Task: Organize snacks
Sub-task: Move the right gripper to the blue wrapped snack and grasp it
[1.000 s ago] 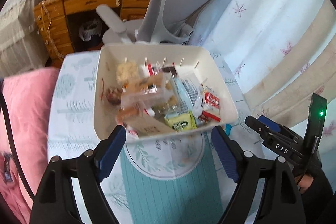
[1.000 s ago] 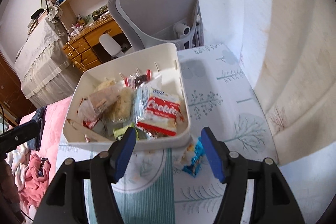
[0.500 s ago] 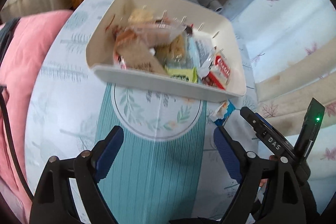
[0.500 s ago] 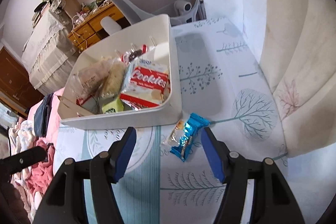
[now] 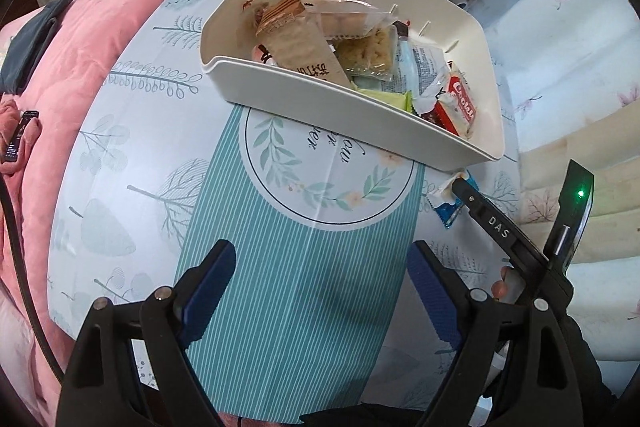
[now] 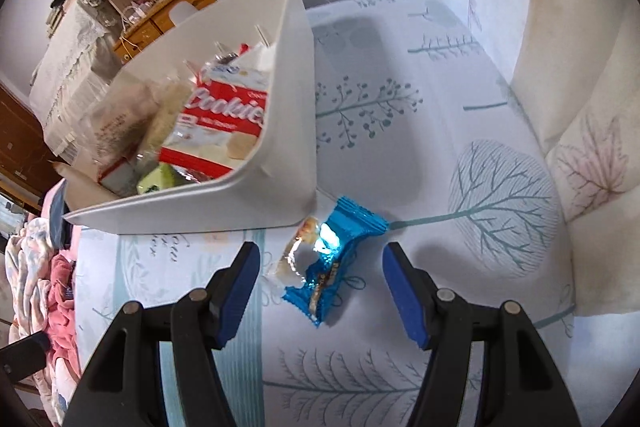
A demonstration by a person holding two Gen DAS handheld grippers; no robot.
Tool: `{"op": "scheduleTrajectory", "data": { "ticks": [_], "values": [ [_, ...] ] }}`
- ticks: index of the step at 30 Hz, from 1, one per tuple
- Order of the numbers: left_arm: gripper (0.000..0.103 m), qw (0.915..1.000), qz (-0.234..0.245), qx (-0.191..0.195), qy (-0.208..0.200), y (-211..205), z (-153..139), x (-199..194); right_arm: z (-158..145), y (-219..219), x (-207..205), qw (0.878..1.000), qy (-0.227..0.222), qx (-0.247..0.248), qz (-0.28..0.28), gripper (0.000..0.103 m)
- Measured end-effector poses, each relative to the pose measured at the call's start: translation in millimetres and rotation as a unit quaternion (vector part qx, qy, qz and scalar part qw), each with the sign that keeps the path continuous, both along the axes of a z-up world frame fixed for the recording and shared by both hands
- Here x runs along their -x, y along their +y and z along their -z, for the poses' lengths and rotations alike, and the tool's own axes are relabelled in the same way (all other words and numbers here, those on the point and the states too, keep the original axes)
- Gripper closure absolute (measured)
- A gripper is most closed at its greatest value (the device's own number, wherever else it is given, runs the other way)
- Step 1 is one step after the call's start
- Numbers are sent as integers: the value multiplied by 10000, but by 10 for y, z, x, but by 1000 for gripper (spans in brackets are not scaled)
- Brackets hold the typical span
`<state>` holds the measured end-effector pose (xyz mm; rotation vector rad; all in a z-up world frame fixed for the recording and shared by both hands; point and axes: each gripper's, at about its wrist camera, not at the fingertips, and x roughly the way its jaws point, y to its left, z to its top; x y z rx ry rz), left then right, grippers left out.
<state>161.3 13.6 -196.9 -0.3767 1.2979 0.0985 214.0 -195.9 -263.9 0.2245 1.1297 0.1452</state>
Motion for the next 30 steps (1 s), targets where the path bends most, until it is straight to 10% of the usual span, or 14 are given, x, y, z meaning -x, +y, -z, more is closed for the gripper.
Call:
{"op": "scheduleTrajectory", "data": {
  "ticks": [30],
  "values": [
    [16, 9998, 128, -2, -124, -13, -96, 73, 102, -43, 19, 9973, 602, 294, 315, 67]
  ]
}}
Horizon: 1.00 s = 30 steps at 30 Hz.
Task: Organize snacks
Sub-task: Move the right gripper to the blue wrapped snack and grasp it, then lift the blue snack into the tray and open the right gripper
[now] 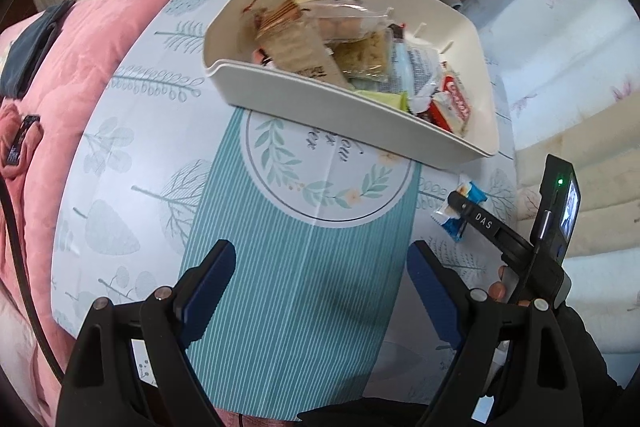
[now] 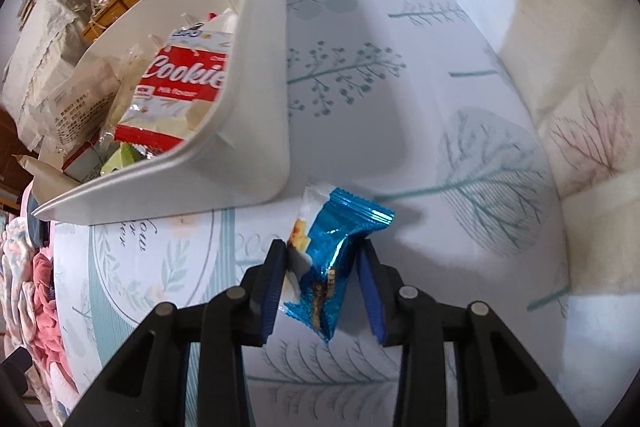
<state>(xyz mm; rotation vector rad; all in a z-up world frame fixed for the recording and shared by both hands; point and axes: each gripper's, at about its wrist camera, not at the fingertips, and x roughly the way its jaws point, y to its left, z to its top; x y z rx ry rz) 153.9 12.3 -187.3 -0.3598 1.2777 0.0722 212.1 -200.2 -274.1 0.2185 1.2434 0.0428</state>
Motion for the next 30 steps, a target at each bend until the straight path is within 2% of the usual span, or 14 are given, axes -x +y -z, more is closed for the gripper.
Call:
{"op": "scheduleTrajectory", "data": {
  "ticks": [7, 16, 23, 30],
  "values": [
    [16, 9989, 434, 79, -179, -112, -86, -102, -175, -272, 187, 9987, -66, -76, 503, 69],
    [16, 9931, 1094, 280, -310, -123, -114, -241, -719, -351, 334, 9920, -798, 13, 976, 70],
    [16, 9847, 1629, 353, -503, 50, -166, -309, -1118, -88, 313, 9806, -1660, -85, 1036, 70],
    [16, 9790, 1887, 315, -702, 381, -217, -343, -1347, 449, 167, 9729, -2225, -63, 627, 70]
  ]
}}
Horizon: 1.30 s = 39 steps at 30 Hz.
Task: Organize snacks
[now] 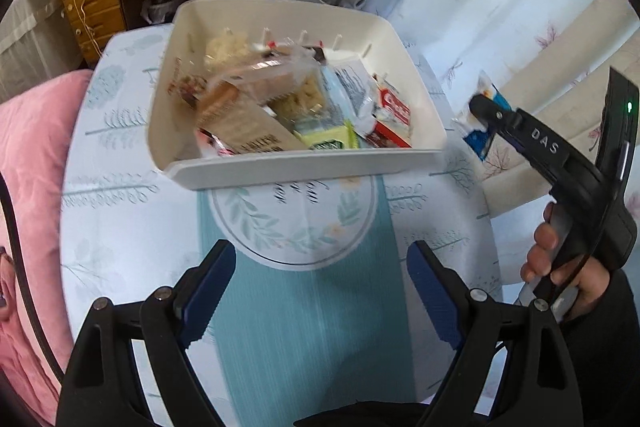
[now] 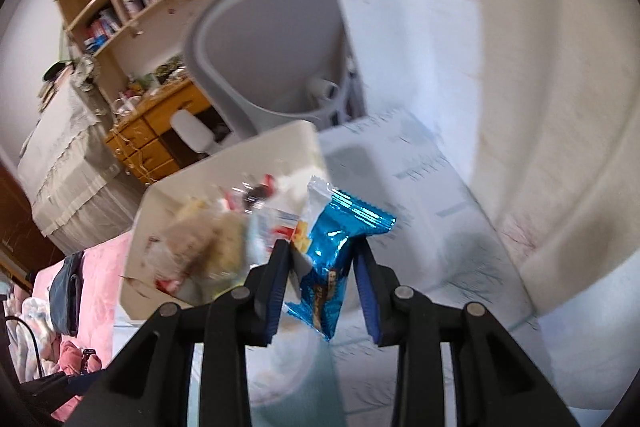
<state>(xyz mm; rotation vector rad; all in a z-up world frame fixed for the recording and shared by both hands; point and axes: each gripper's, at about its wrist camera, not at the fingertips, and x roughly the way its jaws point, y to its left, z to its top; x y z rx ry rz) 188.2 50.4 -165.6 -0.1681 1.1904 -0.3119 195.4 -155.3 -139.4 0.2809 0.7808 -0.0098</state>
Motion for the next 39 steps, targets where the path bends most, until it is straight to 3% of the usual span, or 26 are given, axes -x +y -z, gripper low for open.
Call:
{"op": "scheduleTrajectory", "data": {
  "ticks": [8, 12, 14, 18, 21, 27, 33, 36, 39],
  "values": [
    [16, 9996, -59, 96, -240, 456, -103, 29, -10, 597, -148, 9994, 69, 106, -322, 68],
    [16, 9990, -217, 157, -368, 648, -163, 108, 24, 742, -97, 9989, 216, 95, -396, 54],
    [16, 9985, -345, 171, -384, 735, -194, 159, 35, 781, -38, 9984, 332, 60, -455, 51],
    [16, 9972, -555, 207, -446, 846, -254, 297, 107, 760, 215, 9953, 720, -23, -652, 41],
    [16, 9962, -712, 163, -479, 866, -225, 445, 180, 705, 424, 9920, 1052, -35, -690, 40],
    [16, 9938, -1089, -149, -146, 797, -154, 836, 300, 502, 1028, 9796, 1740, -423, -915, 32],
    [16, 9949, -919, -400, -56, 651, -389, 1289, -24, 293, 1509, 9739, 1863, -348, -1249, 19],
    [16, 9956, -907, -240, -49, 568, -597, 1409, -290, 265, 1620, 9723, 1926, -24, -1322, 11],
    [16, 9952, -966, -118, -126, 453, -834, 1480, -611, 313, 1745, 9718, 1816, -93, -1499, 8]
  ]
}}
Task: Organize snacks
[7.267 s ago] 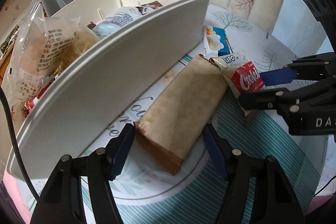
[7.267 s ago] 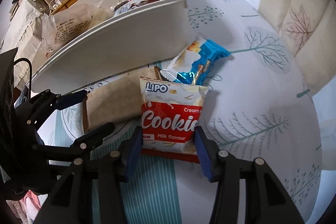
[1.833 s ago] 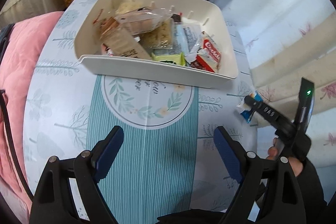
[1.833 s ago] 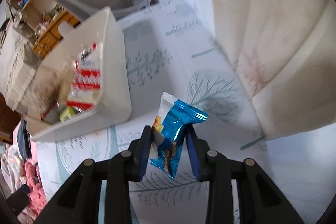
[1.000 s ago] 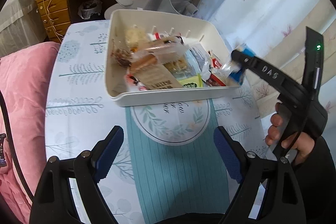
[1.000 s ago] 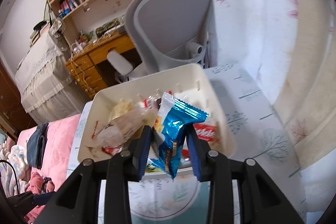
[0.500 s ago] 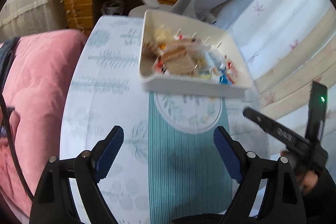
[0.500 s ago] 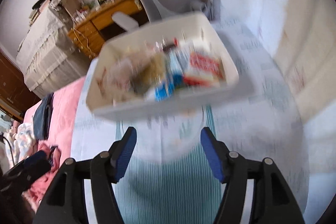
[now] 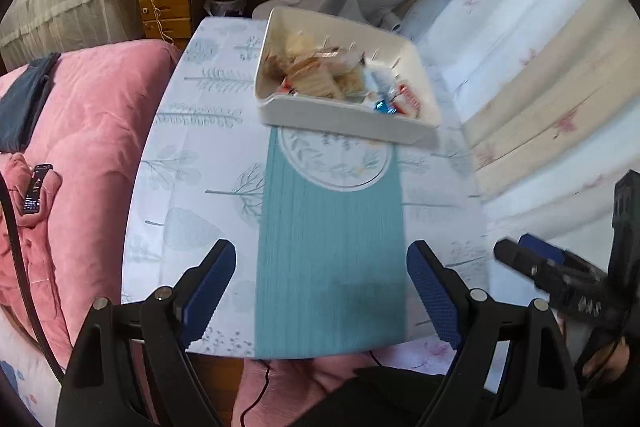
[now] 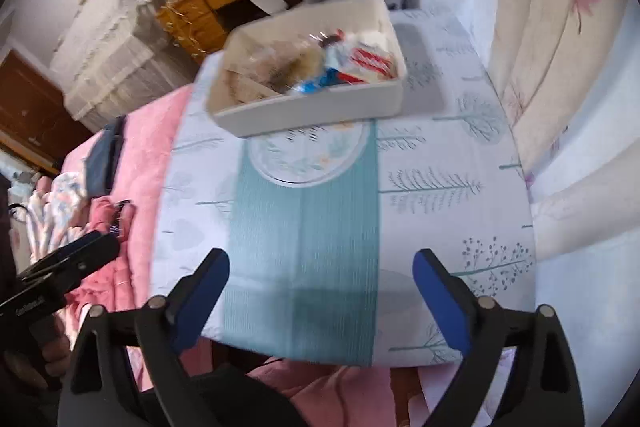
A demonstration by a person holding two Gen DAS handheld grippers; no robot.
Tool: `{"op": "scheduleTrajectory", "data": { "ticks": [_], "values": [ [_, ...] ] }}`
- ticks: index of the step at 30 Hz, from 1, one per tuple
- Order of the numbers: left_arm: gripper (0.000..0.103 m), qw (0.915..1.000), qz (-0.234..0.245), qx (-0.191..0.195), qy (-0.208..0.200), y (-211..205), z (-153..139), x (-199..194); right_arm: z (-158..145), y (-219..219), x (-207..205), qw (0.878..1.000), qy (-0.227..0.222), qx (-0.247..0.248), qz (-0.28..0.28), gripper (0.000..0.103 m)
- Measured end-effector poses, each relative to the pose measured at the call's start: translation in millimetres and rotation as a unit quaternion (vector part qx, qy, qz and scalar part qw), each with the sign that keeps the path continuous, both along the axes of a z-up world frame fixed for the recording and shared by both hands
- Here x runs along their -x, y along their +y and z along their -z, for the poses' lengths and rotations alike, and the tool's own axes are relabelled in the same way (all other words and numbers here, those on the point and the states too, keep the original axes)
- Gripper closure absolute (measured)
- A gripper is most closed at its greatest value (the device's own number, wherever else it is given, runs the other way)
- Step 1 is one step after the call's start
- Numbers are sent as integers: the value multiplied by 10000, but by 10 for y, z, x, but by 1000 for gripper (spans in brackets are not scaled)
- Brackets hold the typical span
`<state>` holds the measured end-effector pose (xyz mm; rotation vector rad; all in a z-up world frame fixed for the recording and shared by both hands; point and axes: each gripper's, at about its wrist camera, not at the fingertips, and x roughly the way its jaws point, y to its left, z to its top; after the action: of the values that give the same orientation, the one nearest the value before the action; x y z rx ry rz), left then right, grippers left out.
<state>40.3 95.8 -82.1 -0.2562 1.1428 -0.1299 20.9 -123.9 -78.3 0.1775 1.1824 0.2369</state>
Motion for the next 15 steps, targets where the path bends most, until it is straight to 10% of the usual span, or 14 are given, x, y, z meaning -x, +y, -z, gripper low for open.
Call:
{"op": "scheduleTrajectory", "data": {
  "ticks": [15],
  "values": [
    [1, 9922, -594, -844, -704, -264, -604, 450, -621, 251, 632, 9982, -545, 233, -124, 0]
  ]
}}
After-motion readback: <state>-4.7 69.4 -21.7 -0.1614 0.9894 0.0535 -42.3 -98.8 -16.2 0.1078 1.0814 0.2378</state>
